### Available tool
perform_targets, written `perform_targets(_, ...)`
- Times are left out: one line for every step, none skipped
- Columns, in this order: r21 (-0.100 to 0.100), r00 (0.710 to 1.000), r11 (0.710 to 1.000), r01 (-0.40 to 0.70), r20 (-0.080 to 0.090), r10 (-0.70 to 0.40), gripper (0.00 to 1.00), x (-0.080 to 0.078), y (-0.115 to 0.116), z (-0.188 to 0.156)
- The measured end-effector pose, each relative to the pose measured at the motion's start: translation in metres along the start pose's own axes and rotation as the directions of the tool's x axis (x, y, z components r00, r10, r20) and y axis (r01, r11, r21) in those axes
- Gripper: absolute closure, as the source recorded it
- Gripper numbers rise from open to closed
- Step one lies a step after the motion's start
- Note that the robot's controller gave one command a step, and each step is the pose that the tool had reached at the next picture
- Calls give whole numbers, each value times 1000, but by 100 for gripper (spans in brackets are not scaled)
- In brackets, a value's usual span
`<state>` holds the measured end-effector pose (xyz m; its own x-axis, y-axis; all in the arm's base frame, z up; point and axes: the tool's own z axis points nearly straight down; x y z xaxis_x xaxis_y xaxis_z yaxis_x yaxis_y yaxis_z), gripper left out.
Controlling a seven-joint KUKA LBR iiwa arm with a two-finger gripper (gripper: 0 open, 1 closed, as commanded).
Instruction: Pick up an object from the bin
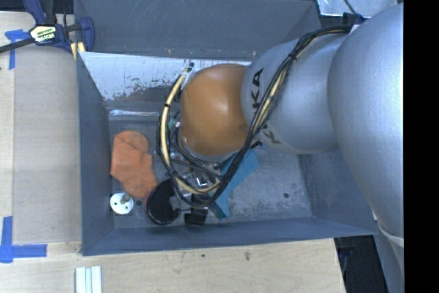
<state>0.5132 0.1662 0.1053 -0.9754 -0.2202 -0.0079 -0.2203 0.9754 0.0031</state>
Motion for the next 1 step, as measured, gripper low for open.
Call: perform_targets(2,995,995,102,-11,-102,0,30,-28,-2)
